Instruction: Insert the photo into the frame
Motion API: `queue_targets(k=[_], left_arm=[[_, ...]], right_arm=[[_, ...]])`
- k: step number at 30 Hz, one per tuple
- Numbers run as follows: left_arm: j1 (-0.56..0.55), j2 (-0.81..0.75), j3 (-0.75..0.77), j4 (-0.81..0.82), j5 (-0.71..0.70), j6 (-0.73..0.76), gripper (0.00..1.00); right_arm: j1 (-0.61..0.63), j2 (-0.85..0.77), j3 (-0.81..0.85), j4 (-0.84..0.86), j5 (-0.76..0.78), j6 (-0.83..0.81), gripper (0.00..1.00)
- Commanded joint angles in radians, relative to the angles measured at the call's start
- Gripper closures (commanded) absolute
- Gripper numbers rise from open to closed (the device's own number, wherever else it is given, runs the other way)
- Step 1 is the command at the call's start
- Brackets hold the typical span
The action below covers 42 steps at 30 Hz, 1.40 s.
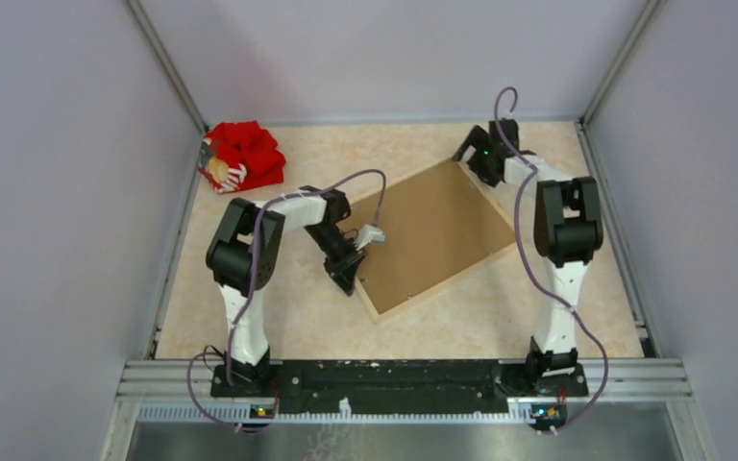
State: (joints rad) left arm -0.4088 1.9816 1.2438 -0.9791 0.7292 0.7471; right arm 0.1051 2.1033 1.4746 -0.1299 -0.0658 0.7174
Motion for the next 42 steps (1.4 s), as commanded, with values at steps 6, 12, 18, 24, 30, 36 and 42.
queue_targets(k=[6,12,18,24,30,36,42], left_arm=[[-0.205,0.139,0.161,0.000,0.041,0.043,0.70],[-0.150,0.002,0.159,-0.141,0.053,0.119,0.55],[0.125,-0.124,0.338,-0.240,-0.003,0.154,0.48],[0.374,-0.003,0.425,-0.018,-0.138,-0.055,0.59],[0.491,0.135,0.422,-0.016,-0.054,-0.053,0.61],[0.472,0.153,0.287,0.041,-0.042,-0.037,0.64],[0.390,0.083,0.150,0.052,-0.041,0.004,0.65]], right_arm=[[0.228,0.243,0.327,-0.173,-0.209,0.050,0.01],[0.204,0.178,0.431,-0.225,-0.146,-0.018,0.01],[0.194,-0.040,0.411,-0.278,-0.009,-0.146,0.01],[0.162,-0.346,-0.068,-0.214,-0.048,-0.020,0.02],[0.154,-0.748,-0.611,-0.197,-0.073,0.082,0.02],[0.129,-0.965,-0.854,-0.217,-0.087,0.114,0.01],[0.111,-0.803,-0.865,-0.034,-0.186,0.133,0.01]])
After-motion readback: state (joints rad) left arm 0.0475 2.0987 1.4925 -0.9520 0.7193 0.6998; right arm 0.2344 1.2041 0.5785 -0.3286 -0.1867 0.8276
